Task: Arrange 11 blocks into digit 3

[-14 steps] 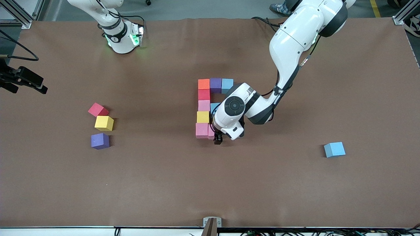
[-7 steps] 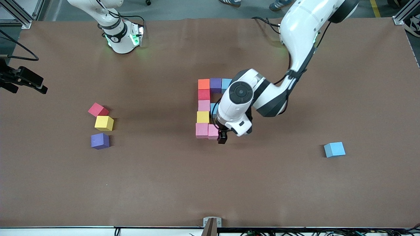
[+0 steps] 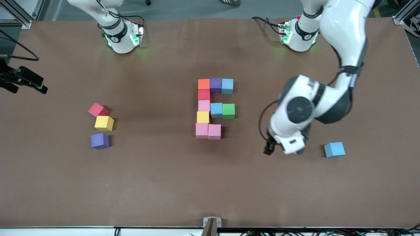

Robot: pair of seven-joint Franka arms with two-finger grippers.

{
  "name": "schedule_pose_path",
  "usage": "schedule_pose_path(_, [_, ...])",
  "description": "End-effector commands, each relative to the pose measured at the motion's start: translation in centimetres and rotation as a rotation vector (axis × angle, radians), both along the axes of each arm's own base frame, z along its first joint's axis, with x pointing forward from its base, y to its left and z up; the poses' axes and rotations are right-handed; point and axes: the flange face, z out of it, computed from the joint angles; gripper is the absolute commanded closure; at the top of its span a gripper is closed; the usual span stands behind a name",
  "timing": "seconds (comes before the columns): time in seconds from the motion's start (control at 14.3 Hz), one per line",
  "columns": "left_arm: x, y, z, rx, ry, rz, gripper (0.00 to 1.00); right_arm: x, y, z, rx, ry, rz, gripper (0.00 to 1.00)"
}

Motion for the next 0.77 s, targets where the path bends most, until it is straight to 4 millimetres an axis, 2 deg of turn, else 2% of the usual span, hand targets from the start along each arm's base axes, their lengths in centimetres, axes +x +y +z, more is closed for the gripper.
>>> schedule_pose_path(0.0, [1.7,7.6,-1.1,0.009,0.041,-0.184,0.00,-0.2,0.0,0.3,-0.008,-0.007,0.013,0.00])
schedule_pose_path(0.14, [3.0,13.0,-1.8,-0.002,0.056,-0.360,0.00,-0.3,-0.2,0.4,-0.008,-0.008,0.010,0.00])
schedule_pose_path(0.28, [3.8,16.7,-2.8,-0.007,0.071,-0.555,0.00,-0.2,-0.2,0.3,-0.008,-0.009,0.012,0.00])
schedule_pose_path(0.42, [4.4,19.9,-4.5,-0.032,0.085,-0.637,0.00,-0.3,-0.2,0.4,-0.010,-0.010,0.011,0.00])
schedule_pose_path(0.56, [5.2,21.2,-5.7,-0.040,0.072,-0.707,0.00,-0.3,-0.2,0.4,-0.010,-0.010,0.011,0.00])
schedule_pose_path(0.7, [5.7,23.3,-7.0,-0.025,0.057,-0.794,0.00,-0.3,-0.2,0.4,-0.010,-0.010,0.013,0.00])
